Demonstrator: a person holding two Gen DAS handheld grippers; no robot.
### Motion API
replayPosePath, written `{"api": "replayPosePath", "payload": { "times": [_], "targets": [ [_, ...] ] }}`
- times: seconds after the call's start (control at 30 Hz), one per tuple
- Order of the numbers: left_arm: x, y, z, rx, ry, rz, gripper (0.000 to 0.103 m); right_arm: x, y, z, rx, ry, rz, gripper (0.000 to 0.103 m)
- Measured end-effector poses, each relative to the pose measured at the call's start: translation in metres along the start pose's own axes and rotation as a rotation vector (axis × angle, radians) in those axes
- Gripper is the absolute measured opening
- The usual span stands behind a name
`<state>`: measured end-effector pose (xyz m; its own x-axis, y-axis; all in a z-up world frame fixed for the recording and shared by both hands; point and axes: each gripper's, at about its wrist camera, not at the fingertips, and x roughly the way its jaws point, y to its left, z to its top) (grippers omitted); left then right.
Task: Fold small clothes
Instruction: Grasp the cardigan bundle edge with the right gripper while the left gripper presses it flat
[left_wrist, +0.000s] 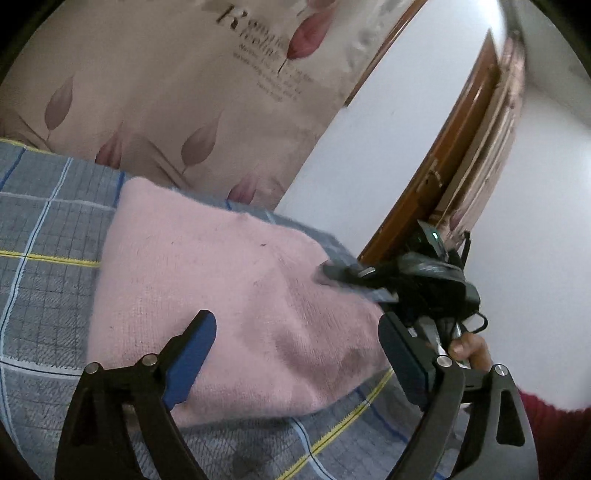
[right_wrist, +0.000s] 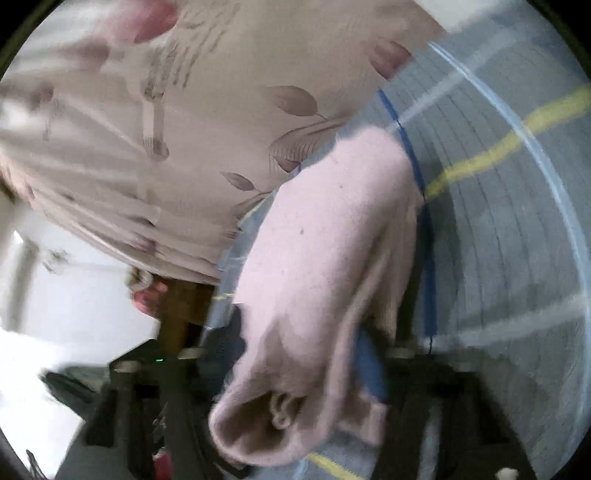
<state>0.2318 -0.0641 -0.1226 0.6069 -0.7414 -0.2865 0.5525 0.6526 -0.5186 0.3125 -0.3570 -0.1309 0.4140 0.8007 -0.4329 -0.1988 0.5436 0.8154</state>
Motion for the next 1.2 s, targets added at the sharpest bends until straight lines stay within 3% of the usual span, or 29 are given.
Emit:
{"api": "replayPosePath", "payload": {
  "times": [0.17, 0.27, 0.4, 0.47, 0.53, 0.67, 0.8, 0.87, 0.93, 1.03, 1.07, 1.13, 1.2],
  "targets": [
    [-0.016, 0.017, 0.001, -0.106, -0.072, -0.036, 0.091, 0.022, 0.036, 0.024, -0.147, 0.019, -0.106, 0.019],
    [-0.025, 0.024, -0.001, -0.149, -0.106, -0.042, 0.091, 0.004, 0.056, 0.028, -0.239, -0.091, 0.018, 0.017],
    [-0.025, 0.032, -0.002, -0.200, -0.096, -0.065, 0.091, 0.024, -0.016, 0.008, -0.093, -0.001, -0.097, 0.017],
    [-0.024, 0.029, -0.002, -0.189, -0.087, -0.055, 0.091, 0.018, -0.041, 0.004, 0.012, -0.037, 0.013, 0.016],
    [-0.020, 0.026, -0.001, -0.174, -0.069, -0.026, 0.091, 0.016, -0.037, 0.008, -0.007, -0.060, -0.027, 0.017],
    [-0.021, 0.030, -0.002, -0.197, -0.076, -0.042, 0.092, 0.021, -0.026, 0.008, -0.031, -0.051, -0.038, 0.025],
    [-0.021, 0.031, -0.002, -0.200, -0.077, -0.042, 0.092, -0.009, -0.027, -0.006, 0.016, -0.107, -0.031, 0.030],
    [-0.021, 0.031, -0.001, -0.199, -0.077, -0.044, 0.092, -0.021, -0.005, -0.018, -0.041, -0.126, -0.051, 0.042],
    [-0.022, 0.031, -0.002, -0.201, -0.079, -0.047, 0.092, -0.026, 0.019, -0.031, -0.109, -0.111, -0.079, 0.051],
    [-0.022, 0.031, -0.002, -0.200, -0.080, -0.044, 0.092, -0.016, 0.039, -0.047, -0.161, -0.042, -0.103, 0.053],
    [-0.023, 0.030, -0.002, -0.198, -0.079, -0.039, 0.092, -0.008, 0.043, -0.049, -0.179, -0.022, -0.131, 0.042],
    [-0.024, 0.026, -0.003, -0.183, -0.070, -0.017, 0.092, 0.008, 0.043, -0.049, -0.203, 0.028, -0.236, 0.008],
    [-0.024, 0.021, -0.003, -0.159, -0.060, 0.007, 0.092, 0.006, 0.034, -0.049, -0.177, 0.018, -0.265, 0.006]
  ]
}}
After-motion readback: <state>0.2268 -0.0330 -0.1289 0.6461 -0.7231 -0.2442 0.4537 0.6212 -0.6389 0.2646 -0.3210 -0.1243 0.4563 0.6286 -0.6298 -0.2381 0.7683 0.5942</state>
